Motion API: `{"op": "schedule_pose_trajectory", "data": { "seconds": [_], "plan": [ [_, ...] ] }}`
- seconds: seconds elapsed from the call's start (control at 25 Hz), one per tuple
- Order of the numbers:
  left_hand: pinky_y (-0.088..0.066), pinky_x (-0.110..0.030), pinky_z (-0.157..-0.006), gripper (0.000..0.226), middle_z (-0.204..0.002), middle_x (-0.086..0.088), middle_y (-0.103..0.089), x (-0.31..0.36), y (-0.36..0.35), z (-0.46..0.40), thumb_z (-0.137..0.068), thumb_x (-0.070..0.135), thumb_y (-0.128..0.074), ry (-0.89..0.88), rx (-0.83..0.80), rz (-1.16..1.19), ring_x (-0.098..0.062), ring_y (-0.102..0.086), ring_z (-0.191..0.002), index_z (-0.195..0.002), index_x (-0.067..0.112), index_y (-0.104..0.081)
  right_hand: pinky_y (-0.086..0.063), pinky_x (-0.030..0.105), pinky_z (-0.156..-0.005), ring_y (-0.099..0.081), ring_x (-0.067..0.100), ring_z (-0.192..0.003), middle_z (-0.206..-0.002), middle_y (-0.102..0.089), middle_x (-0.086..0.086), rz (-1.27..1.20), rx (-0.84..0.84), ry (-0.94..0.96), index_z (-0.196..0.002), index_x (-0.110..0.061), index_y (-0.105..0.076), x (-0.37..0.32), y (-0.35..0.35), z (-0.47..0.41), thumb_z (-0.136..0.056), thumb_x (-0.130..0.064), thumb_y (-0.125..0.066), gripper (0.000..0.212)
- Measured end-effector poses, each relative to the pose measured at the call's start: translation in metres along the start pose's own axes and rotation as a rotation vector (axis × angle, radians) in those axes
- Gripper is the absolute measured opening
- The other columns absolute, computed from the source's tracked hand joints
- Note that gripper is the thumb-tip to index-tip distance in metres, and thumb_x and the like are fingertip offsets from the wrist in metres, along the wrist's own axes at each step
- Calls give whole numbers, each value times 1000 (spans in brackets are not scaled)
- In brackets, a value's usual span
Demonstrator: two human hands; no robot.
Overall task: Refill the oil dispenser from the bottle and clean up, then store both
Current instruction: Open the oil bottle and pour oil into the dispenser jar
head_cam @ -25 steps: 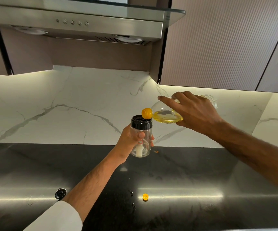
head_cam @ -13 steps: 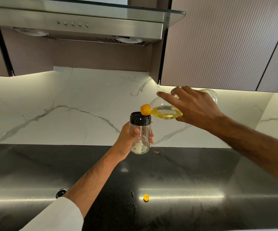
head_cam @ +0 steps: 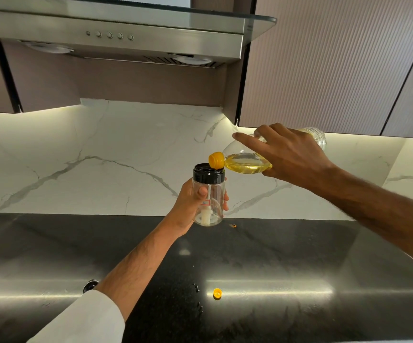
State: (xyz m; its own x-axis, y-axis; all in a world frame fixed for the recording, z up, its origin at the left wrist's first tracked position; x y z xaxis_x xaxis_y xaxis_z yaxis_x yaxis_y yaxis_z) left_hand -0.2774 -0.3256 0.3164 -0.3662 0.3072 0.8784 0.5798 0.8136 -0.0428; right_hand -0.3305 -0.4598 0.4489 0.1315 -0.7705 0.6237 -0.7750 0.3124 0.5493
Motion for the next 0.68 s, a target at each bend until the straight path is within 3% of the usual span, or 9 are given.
{"op": "schedule_pose_trajectory", "data": {
  "seconds": [0.68],
  "plan": [
    [-61,-44,-77,103,-94,-7,-75,6,0,-6,-53,88,-71,-11,-26,34,-26,-73,-81,-124,15,-59,-60,51,-65,-67,41,-89,-115,-66,24,-11,53,26,-145,-23,-33,2,9,-7,-47,-30,-103,120]
  ]
}}
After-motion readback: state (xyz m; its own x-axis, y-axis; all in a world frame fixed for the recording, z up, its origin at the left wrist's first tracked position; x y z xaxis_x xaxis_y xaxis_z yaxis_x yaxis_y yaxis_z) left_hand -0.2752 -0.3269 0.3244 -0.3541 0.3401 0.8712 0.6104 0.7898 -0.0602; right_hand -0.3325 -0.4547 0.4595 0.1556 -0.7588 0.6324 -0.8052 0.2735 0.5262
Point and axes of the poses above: each hand's wrist, its own z-axis away from the middle knuckle, its own y-axis out of the back of the hand, x = y × z, the point moved 10 cm from there along -z, towards the middle knuckle
